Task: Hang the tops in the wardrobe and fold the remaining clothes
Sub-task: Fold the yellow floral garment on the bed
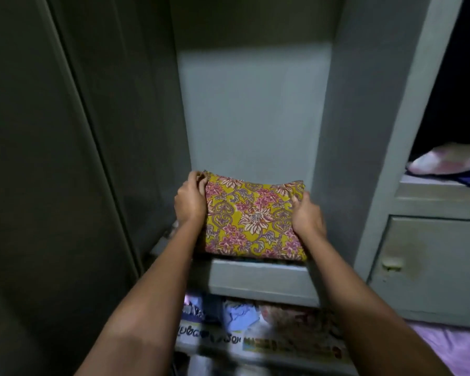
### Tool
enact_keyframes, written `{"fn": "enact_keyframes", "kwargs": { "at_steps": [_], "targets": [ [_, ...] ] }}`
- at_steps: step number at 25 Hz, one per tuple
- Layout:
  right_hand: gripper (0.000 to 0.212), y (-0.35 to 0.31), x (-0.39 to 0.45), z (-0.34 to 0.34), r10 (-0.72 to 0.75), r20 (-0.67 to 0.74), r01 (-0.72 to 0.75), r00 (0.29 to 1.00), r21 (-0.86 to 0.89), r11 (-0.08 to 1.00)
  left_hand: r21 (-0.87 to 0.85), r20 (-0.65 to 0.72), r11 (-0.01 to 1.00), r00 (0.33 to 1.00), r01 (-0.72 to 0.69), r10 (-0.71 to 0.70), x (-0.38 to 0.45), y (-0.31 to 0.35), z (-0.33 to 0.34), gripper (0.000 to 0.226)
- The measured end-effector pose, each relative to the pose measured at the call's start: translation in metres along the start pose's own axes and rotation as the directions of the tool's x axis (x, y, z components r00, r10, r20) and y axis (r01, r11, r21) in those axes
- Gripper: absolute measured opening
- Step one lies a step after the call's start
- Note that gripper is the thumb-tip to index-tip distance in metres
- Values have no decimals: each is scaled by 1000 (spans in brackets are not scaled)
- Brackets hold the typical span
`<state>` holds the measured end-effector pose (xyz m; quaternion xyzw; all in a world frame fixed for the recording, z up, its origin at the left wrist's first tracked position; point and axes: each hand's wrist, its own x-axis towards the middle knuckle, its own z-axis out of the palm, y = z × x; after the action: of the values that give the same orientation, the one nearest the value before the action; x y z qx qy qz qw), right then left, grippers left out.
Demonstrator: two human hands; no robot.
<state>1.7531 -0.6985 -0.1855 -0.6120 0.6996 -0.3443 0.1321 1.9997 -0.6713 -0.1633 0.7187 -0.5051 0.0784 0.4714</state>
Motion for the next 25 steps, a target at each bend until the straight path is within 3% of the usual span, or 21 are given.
{"fn": "enact_keyframes", "kwargs": {
  "at_steps": [3, 6, 8, 10, 12, 16, 18, 20, 23, 25],
  "targets": [
    [48, -11, 37, 20, 135, 41, -121, 990, -235, 964, 224, 214, 974, 972, 47, -96, 30, -2, 41, 59],
    [53, -29, 41, 53, -96, 54, 110, 994, -406, 907, 256, 378, 957, 925, -138, 33, 12, 14, 81, 59],
    [52, -38, 34, 80, -148, 252, 240, 956, -384, 892, 186, 638, 941, 763, -284, 104, -11, 18, 105, 54],
    [55, -30, 25, 102, -112, 397, 278, 911, -389, 878, 192, 793, 909, 604, -369, 78, -26, 6, 121, 56],
    [58, -13, 25, 108, -94, 387, 268, 917, -428, 863, 221, 795, 895, 604, -388, 65, -23, -12, 125, 62],
    [78, 6, 31, 98, 22, 318, 129, 948, -446, 886, 301, 707, 916, 706, -266, -28, -11, -37, 121, 83],
    [83, 10, 29, 96, 46, 300, 91, 953, -429, 899, 290, 691, 933, 722, -212, -51, -13, -39, 121, 88],
    [85, 10, 30, 92, 74, 336, 80, 939, -424, 902, 278, 735, 941, 674, -194, -78, -7, -36, 121, 88],
    [91, 1, 42, 76, 233, 401, -21, 886, -467, 884, 221, 819, 970, 560, -103, -128, 18, -25, 109, 82],
    [94, -7, 48, 58, 316, 419, -140, 851, -400, 906, 75, 796, 992, 593, 104, -122, 31, -14, 87, 76]
  ]
}}
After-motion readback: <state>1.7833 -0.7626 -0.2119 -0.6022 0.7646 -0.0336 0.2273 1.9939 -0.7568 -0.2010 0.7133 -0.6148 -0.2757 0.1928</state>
